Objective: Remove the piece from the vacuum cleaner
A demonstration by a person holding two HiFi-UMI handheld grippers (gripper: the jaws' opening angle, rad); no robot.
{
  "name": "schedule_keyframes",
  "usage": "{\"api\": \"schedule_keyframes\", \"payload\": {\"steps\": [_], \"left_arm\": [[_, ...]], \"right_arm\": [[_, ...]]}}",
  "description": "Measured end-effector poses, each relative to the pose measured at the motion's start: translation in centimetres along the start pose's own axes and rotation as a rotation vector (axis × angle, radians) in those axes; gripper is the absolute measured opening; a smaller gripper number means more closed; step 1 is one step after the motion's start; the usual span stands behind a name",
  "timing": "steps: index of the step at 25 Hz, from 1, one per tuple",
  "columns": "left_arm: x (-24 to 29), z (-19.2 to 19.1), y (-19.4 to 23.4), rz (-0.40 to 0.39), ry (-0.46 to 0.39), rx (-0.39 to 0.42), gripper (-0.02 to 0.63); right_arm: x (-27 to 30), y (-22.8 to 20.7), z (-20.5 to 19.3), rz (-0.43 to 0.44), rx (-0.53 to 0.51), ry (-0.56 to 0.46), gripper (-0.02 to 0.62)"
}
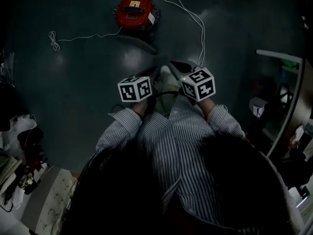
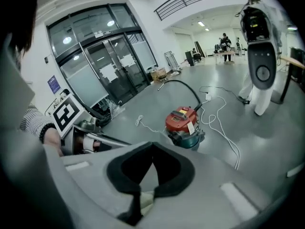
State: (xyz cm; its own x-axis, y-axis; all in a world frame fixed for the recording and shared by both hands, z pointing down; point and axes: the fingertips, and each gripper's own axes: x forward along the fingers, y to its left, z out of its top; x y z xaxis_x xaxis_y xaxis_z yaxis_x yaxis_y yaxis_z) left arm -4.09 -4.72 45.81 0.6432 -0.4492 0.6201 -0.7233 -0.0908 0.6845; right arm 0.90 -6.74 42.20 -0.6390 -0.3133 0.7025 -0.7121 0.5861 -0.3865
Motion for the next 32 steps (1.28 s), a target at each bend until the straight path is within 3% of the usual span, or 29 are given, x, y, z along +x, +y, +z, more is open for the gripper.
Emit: {"api": "schedule_keyframes", "payload": {"steps": [6, 13, 16, 24, 25, 27, 32], "left_arm": [[4.1, 0.4, 3.8, 0.069, 0.028, -0.071, 0.008], [9.8, -1.4, 9.3, 0.091, 0.038, -0.182, 0.008], [12.9, -2.7, 12.1, 0.105, 0.033, -0.209, 0.008], [18.9, -5.3, 19.5, 0.222, 0.015, -0.268, 0.009], [19.3, -5.4, 20.2, 0.240, 0.008, -0.277, 0.035], [19.9, -5.3, 21.4, 0.274, -0.007, -0.284, 0.162], [21.4, -4.8, 23.1, 0.335, -0.012, -0.288, 0.239]], "right_arm": [[5.0, -3.3, -1.5, 0.015, -0.013, 0.082, 0.002], [10.4, -7.9, -5.8, 0.043, 0.129, 0.080, 0.002], [13.5, -9.8, -8.6, 0.040, 0.121, 0.097, 0.002], [19.2, -11.6, -13.4, 0.076, 0.226, 0.115, 0.002], [19.6, -11.8, -14.1, 0.077, 0.233, 0.117, 0.002], [20.1, -12.3, -15.4, 0.078, 0.250, 0.126, 0.002], [20.3, -12.8, -16.2, 0.074, 0.285, 0.154, 0.002]]}}
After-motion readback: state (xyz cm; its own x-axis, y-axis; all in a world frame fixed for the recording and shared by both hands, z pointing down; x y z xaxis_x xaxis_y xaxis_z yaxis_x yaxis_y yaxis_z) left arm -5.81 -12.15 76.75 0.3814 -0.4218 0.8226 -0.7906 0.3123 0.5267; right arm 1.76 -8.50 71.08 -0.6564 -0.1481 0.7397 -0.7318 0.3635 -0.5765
